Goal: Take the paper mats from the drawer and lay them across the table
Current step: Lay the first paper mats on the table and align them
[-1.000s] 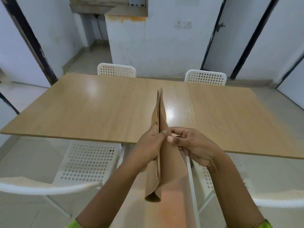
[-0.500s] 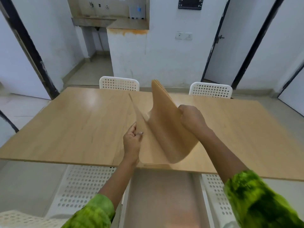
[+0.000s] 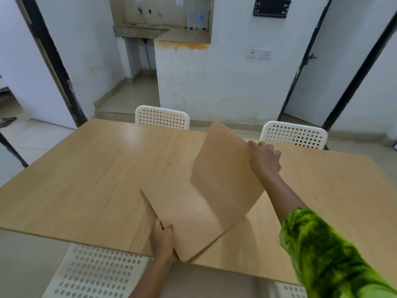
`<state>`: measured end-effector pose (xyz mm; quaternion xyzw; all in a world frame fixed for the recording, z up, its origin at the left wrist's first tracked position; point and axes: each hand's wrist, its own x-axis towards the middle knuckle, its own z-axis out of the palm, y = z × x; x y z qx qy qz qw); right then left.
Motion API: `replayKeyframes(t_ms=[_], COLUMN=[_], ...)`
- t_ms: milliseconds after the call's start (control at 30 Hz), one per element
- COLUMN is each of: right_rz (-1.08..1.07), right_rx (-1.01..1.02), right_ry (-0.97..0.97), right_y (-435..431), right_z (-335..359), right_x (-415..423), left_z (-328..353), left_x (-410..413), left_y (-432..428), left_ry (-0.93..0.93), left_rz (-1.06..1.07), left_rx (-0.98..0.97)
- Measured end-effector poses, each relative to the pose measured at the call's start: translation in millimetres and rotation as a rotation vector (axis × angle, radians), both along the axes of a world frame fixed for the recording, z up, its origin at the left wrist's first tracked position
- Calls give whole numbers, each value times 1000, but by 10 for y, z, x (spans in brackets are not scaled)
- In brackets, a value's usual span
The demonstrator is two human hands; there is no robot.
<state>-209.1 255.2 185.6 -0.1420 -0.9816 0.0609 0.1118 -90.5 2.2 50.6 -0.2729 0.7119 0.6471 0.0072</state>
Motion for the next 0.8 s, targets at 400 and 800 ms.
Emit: replayKeyframes(t_ms=[400, 800], right_rz=[55, 266], right_rx=[73, -587], right_ry=[-163, -416], right_y=[-53, -972], right_z=[-615, -1156], right_x=[255, 1111], left_z=[-174, -44], left_x=[-46, 191], left_y=[-9, -211], left_ry=[-59, -101], left_rz=[50, 116], left_rx=[-124, 37])
